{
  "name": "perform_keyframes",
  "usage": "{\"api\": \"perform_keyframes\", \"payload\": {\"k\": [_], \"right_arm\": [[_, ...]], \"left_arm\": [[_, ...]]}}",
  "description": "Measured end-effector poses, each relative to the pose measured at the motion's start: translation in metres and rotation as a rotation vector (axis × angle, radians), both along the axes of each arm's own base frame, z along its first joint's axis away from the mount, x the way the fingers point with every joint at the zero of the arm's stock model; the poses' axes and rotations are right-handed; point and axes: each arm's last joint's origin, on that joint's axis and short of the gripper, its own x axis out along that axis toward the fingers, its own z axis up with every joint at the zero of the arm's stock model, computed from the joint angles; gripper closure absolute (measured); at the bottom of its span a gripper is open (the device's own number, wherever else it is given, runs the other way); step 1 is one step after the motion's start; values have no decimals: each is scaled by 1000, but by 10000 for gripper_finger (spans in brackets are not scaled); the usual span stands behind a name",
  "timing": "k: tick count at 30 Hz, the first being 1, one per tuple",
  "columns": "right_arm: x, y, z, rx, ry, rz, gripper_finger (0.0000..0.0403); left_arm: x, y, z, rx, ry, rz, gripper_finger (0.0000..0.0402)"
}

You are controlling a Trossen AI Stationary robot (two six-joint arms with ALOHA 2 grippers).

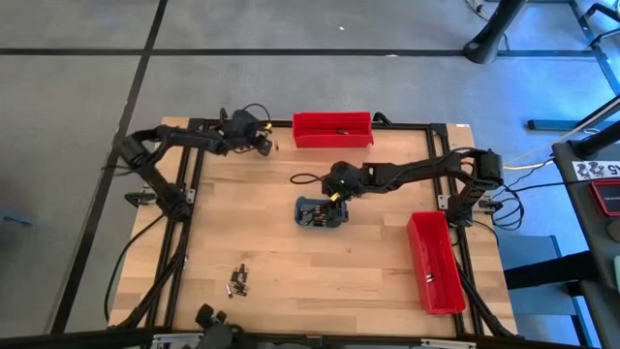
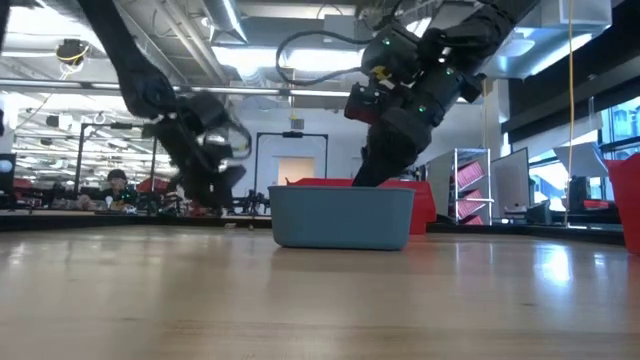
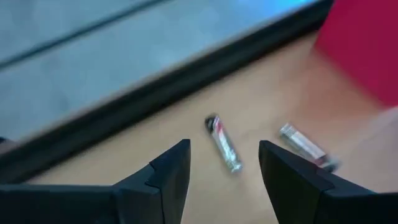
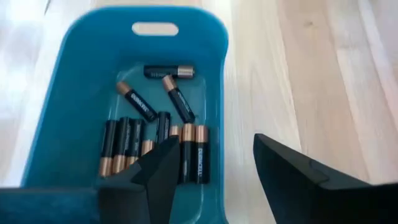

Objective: Sort batteries
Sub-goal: Put the silver battery into the bottom red bin

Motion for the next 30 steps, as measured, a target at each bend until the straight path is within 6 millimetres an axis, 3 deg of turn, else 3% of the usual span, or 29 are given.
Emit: {"api": "perform_keyframes", "payload": {"k": [4,10,13,19,21,23,26,30], "right_arm": [[0,5,-1,20,2,-5,195],[-2,14,9,20,-14,36,194],[-5,19,18,15,-32,43,194],[-27,39,51,-90,-27,-16,194],[-36,47,61,-133,-54,-61,194],[-43,55,66,-152,-122,-107,194],[-50,65,57,-141,-250,-161,194],[-53,75,37,-47,-456,-143,194]], "left_arm": [[2,9,-26,-54,30,-3,209],[8,16,-27,14,105,-71,212],[7,16,-29,3,132,-89,251],[6,13,-31,6,231,-224,377],[6,11,-32,7,257,-251,384],[5,10,-28,19,286,-259,383],[1,-1,-15,10,335,-267,385],[2,-24,23,66,280,-297,386]]}}
